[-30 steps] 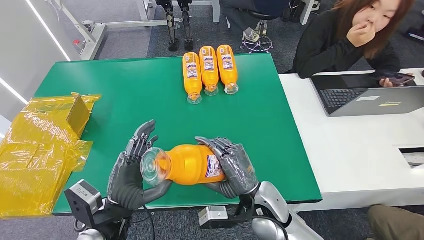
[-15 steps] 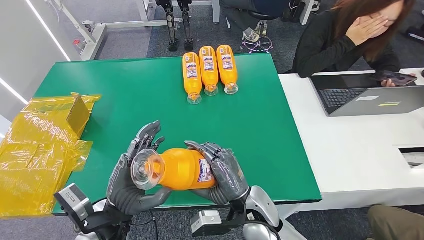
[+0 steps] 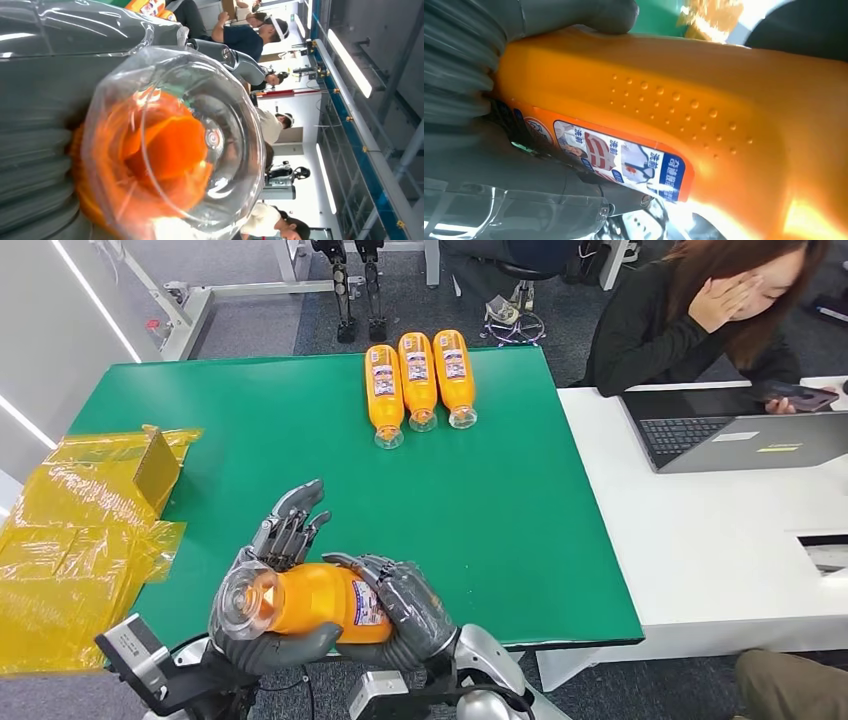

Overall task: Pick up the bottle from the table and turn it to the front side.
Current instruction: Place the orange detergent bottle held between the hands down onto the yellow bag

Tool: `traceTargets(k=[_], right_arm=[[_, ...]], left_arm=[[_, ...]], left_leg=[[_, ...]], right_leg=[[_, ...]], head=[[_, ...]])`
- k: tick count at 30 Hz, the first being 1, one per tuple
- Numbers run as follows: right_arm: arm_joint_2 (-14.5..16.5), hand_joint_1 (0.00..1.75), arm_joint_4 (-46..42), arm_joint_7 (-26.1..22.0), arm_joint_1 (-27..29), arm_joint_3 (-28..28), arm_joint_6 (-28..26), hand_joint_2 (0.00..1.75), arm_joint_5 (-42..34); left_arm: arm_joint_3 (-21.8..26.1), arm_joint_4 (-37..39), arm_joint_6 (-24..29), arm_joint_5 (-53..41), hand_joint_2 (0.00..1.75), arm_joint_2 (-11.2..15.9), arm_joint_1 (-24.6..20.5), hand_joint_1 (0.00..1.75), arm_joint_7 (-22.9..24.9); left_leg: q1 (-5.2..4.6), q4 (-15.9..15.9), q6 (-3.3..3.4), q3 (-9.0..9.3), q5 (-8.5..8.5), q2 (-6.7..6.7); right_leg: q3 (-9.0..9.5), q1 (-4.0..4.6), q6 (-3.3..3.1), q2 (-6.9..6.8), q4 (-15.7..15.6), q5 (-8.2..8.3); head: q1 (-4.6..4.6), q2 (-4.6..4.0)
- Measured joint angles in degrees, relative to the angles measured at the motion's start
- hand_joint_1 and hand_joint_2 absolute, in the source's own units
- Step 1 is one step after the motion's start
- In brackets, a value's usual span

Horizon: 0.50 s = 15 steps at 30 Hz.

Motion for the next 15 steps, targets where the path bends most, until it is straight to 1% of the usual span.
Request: traceTargets(k=[2,3,5,6,7,15], right_arm=[[0.66,1.75,1.1,-0.25,-0.15,0.32,0.39,1.75,-0.17],[0.96,1.75,1.56,-0.37,-0.27,0.4,0.51,1.75,-0.18],[1.46,1.75,2.29,-0.56,-0.49,0.46,0.63,1.75,-0.2],[1.67,1.75,2.58,-0.61,-0.58,0.48,0.68,1.75,-0.21],[1.84,1.75,2.84,-0.63,-0.65,0.48,0.74,1.75,-0.22],[2.5,1.75,4.13,-0.83,-1.39,-0.04,0.94,1.75,-0.26]], left_arm=[[0.02,-0.04,-0.08,-0.02,1.75,0.04,-0.06,0.03,0.01],[0.04,-0.05,-0.12,-0.05,1.75,0.06,-0.12,0.17,0.01],[0.18,-0.05,-0.21,-0.21,1.75,0.14,-0.25,1.05,-0.04],[0.28,-0.05,-0.28,-0.3,1.75,0.17,-0.3,1.45,-0.1],[0.4,-0.05,-0.37,-0.36,1.75,0.2,-0.35,1.75,-0.2],[1.17,-0.04,-1.04,-0.6,1.75,0.23,-0.63,1.75,-1.29]], left_leg=[[0.0,0.0,0.0,0.0,0.0,0.0],[0.0,0.0,0.0,0.0,0.0,0.0],[0.0,0.0,0.0,0.0,0.0,0.0],[0.0,0.0,0.0,0.0,0.0,0.0],[0.0,0.0,0.0,0.0,0.0,0.0],[0.0,0.0,0.0,0.0,0.0,0.0]], right_leg=[[0.0,0.0,0.0,0.0,0.0,0.0],[0.0,0.0,0.0,0.0,0.0,0.0],[-0.01,0.0,0.0,0.0,0.0,0.0],[-0.01,0.0,0.0,0.0,0.0,0.0],[-0.01,0.0,0.0,0.0,0.0,0.0],[-0.01,0.0,0.0,0.01,0.0,0.0]], head=[[-0.01,-0.01],[0.0,-0.01],[0.0,-0.01],[0.01,-0.01],[0.0,-0.01],[0.01,-0.01]])
